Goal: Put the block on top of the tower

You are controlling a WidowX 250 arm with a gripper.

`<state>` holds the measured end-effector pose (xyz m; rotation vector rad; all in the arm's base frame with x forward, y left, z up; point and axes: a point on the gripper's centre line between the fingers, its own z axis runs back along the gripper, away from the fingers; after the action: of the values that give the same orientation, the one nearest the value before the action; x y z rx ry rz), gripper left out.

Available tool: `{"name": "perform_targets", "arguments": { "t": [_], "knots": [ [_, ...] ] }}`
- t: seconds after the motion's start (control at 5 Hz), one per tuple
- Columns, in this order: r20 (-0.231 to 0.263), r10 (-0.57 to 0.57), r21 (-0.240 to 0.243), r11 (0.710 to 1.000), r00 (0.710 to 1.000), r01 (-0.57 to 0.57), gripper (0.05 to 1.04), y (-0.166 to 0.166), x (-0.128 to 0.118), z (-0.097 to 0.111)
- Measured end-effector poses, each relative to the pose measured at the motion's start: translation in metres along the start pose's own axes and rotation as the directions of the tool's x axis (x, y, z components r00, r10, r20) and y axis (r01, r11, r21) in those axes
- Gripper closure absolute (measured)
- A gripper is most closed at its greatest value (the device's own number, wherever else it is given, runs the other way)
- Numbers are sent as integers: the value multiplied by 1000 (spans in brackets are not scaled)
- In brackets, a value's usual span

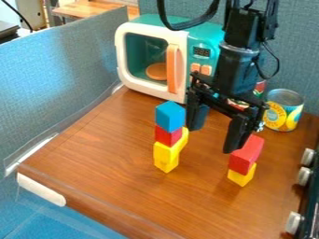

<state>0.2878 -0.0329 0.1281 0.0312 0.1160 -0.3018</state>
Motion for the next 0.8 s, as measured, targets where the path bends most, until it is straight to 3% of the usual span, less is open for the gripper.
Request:
{"name": "perform_targets", "arguments": {
  "t": [0.2,0.4,0.8],
  "knots": [
    [-28,-5,-9,1000,1000,5,83,-1,1,-9],
    [-8,78,-31,996,997,-78,83,0,10,-14],
    [82,229,-31,973,970,-227,83,3,28,-10]
  ]
}}
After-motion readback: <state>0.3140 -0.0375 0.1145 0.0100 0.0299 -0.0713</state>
